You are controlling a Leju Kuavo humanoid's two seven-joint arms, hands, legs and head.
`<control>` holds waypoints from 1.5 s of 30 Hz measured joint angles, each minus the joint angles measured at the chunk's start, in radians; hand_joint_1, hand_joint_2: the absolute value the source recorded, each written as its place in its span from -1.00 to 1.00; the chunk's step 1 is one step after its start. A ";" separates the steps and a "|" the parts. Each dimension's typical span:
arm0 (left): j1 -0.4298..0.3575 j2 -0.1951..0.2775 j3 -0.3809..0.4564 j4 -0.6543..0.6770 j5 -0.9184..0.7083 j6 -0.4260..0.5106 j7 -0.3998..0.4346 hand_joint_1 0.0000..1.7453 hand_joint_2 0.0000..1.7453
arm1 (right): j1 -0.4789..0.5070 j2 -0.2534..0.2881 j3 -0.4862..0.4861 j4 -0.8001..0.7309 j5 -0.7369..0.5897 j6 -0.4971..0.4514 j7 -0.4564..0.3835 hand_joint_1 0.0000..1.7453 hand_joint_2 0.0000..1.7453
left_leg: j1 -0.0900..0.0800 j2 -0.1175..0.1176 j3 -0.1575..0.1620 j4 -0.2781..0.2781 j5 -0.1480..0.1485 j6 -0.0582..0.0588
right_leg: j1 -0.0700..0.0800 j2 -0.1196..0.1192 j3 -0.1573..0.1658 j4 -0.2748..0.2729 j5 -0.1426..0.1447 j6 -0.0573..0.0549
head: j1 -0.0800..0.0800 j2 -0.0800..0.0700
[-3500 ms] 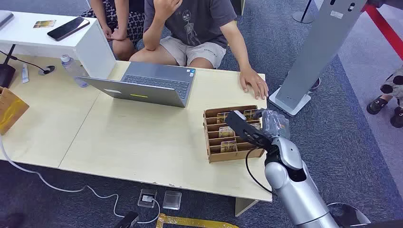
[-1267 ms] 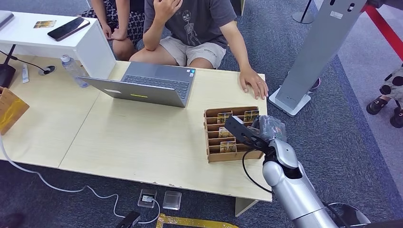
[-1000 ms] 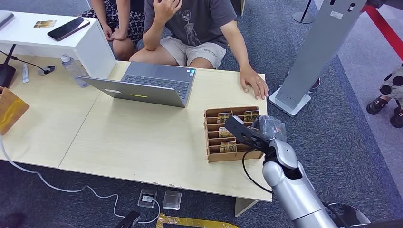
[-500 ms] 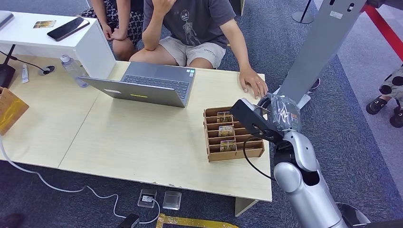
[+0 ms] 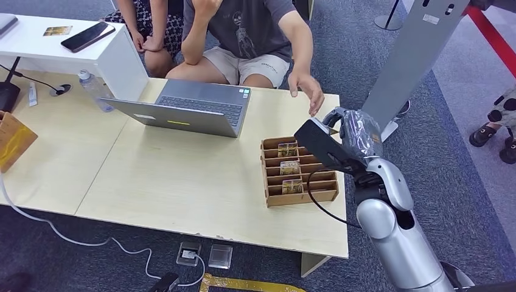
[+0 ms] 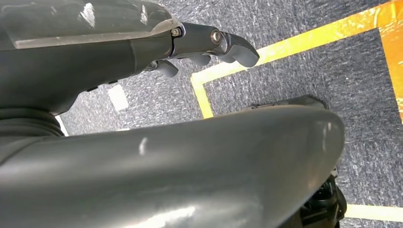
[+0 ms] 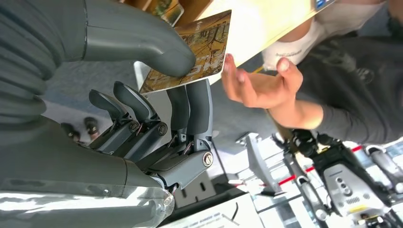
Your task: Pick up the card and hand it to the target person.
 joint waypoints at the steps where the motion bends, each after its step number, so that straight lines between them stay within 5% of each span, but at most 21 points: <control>1: -0.002 0.000 0.000 0.000 -0.001 0.000 0.002 -1.00 -1.00 | -0.017 0.007 0.001 0.030 -0.008 -0.005 -0.014 0.94 1.00 | 0.000 0.000 0.000 0.000 0.000 0.000 | 0.000 0.000 0.000 0.000 0.000 0.000 | 0.000 0.000; 8: -0.017 -0.001 -0.003 0.000 -0.014 -0.007 0.015 -1.00 -1.00 | -0.198 0.091 0.013 0.325 -0.011 -0.097 -0.144 0.94 1.00 | 0.000 0.000 -0.001 0.000 0.000 0.000 | 0.000 0.000 -0.001 0.001 0.001 0.000 | -0.001 0.000; 19: -0.025 -0.005 -0.015 0.000 -0.020 -0.013 0.021 -1.00 -1.00 | -0.392 0.236 0.047 0.718 0.048 -0.135 -0.204 0.94 1.00 | 0.000 0.000 -0.001 0.000 0.000 0.000 | 0.000 0.000 -0.001 0.001 0.001 0.000 | -0.001 0.000; 23: -0.026 -0.006 -0.018 0.000 -0.020 -0.014 0.021 -1.00 -1.00 | -0.418 0.271 0.056 0.808 0.055 -0.136 -0.219 -1.00 1.00 | 0.000 0.000 0.000 0.000 0.000 0.000 | 0.000 0.000 -0.001 0.001 0.001 0.000 | 0.000 0.000; 45: -0.025 -0.006 -0.026 0.000 -0.015 -0.015 0.013 -1.00 -1.00 | -0.435 0.303 0.074 0.945 0.053 -0.141 -0.236 -1.00 1.00 | 0.000 0.000 0.000 0.000 0.001 0.000 | 0.000 0.000 -0.001 0.001 0.001 0.000 | 0.000 0.000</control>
